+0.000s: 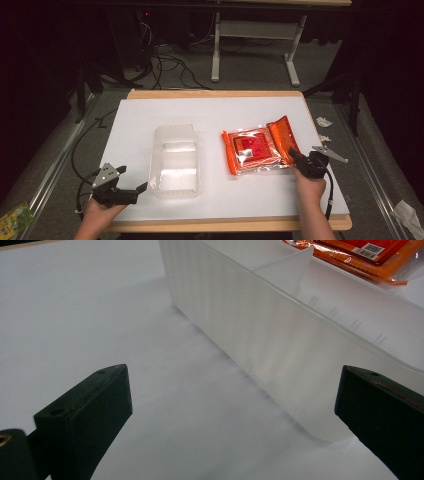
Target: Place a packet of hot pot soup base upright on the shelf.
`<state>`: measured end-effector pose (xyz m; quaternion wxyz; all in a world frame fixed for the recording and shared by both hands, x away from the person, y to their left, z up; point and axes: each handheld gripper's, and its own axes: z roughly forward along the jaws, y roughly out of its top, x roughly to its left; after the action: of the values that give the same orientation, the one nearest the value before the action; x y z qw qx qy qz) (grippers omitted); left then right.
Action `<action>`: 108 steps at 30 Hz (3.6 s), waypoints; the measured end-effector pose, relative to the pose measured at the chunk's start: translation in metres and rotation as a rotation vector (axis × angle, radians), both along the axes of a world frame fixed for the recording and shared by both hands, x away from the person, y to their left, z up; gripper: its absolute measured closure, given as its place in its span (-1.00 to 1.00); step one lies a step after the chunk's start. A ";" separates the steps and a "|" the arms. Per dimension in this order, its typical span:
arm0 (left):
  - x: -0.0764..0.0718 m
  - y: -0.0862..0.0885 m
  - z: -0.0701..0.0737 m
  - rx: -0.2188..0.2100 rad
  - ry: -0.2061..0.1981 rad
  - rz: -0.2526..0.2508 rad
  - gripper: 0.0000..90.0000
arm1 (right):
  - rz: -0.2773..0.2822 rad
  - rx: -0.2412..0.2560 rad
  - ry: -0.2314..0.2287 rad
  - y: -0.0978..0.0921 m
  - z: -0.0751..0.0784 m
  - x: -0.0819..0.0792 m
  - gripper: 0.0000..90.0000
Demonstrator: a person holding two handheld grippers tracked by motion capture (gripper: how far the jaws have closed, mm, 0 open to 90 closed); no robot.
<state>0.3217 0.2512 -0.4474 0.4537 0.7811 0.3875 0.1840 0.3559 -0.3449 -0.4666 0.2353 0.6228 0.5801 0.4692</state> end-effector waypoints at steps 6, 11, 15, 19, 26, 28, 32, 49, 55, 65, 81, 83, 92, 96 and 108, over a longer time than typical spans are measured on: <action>0.000 0.000 0.000 0.005 -0.003 -0.001 -0.94 | 0.025 -0.037 -0.083 0.006 0.014 -0.006 1.00; 0.000 0.001 0.001 0.008 -0.007 0.001 -0.94 | 0.041 -0.067 -0.135 0.013 0.027 -0.010 1.00; -0.001 0.002 0.002 -0.002 -0.015 0.006 -0.94 | 0.080 -0.073 -0.195 0.021 0.043 -0.017 1.00; -0.001 0.005 0.002 -0.006 -0.013 0.012 -0.94 | 0.118 -0.090 -0.248 0.032 0.059 -0.024 1.00; -0.002 0.004 0.003 -0.011 -0.015 0.011 -0.94 | 0.185 -0.112 -0.343 0.051 0.085 -0.037 1.00; -0.002 0.004 0.003 -0.008 -0.016 0.009 -0.94 | 0.202 -0.121 -0.366 0.055 0.091 -0.041 1.00; -0.001 0.004 0.003 -0.017 -0.016 0.015 -0.94 | 0.229 -0.148 -0.415 0.062 0.105 -0.050 1.00; -0.001 0.004 0.004 -0.017 -0.017 0.013 -0.94 | 0.283 -0.231 -0.515 0.074 0.128 -0.071 1.00; 0.000 0.005 0.004 -0.021 -0.017 0.016 -0.94 | 0.332 -0.299 -0.536 0.089 0.133 -0.076 1.00; -0.001 0.005 0.004 -0.018 -0.019 0.015 -0.94 | 0.357 -0.299 -0.600 0.099 0.143 -0.088 1.00; -0.006 0.008 0.016 -0.116 -0.040 0.021 -0.79 | 0.441 -0.258 -0.615 0.099 0.138 -0.091 1.00; -0.007 0.008 0.019 -0.136 -0.045 0.025 -0.76 | 0.444 -0.267 -0.610 0.100 0.137 -0.091 1.00; -0.010 -0.015 0.041 -0.148 -0.075 0.006 -0.65 | 0.442 -0.252 -0.603 0.099 0.136 -0.091 1.00; -0.007 -0.026 0.049 -0.146 -0.073 -0.016 -0.64 | 0.455 -0.238 -0.609 0.099 0.137 -0.092 1.00; 0.019 -0.102 0.085 -0.179 -0.078 -0.148 -0.59 | 0.522 -0.217 -0.604 0.112 0.134 -0.095 1.00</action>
<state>0.3408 0.1492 -0.3624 0.5485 0.7564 0.3257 0.1448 0.2608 -0.2325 -0.3329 0.3324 0.2605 0.6696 0.6110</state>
